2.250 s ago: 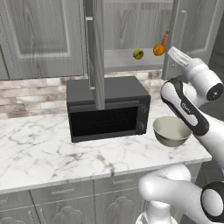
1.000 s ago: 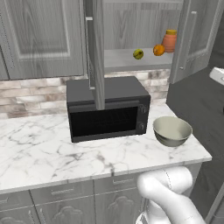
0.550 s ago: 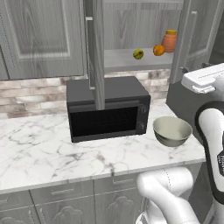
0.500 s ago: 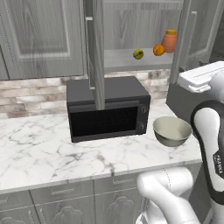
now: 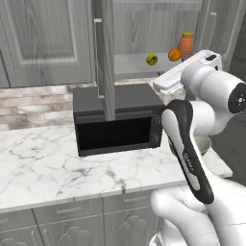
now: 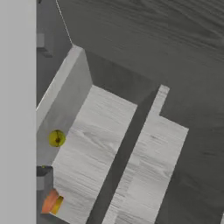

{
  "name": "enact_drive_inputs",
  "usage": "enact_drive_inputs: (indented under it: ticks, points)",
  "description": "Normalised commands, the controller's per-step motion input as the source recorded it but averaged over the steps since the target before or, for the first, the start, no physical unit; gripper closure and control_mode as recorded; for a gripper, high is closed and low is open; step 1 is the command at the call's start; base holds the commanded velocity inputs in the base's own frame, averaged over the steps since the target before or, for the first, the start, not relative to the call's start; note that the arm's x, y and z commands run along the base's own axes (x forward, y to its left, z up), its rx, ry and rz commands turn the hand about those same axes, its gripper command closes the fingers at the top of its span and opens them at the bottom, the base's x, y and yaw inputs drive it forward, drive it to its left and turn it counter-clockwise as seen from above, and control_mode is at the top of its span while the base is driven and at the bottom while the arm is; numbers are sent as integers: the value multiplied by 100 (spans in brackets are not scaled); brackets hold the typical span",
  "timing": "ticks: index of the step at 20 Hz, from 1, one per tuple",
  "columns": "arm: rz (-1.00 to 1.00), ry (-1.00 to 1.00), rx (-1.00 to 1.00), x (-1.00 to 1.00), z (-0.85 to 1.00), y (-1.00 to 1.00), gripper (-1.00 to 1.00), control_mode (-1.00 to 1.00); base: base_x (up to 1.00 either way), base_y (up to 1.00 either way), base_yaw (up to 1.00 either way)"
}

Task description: Open the cabinet. Pick the pear and orange from the cabinet and place them into the bowl. Then close the cabinet.

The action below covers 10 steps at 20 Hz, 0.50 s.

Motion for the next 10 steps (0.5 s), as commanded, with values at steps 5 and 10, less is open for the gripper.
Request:
enact_drive_inputs:
  ticks: [5,10]
  points:
    - [-39,37,-23,52,0,5,-100,-100,0,0,0]
    - [-37,36,-8,32,0,-19,-100,-100,0,0,0]
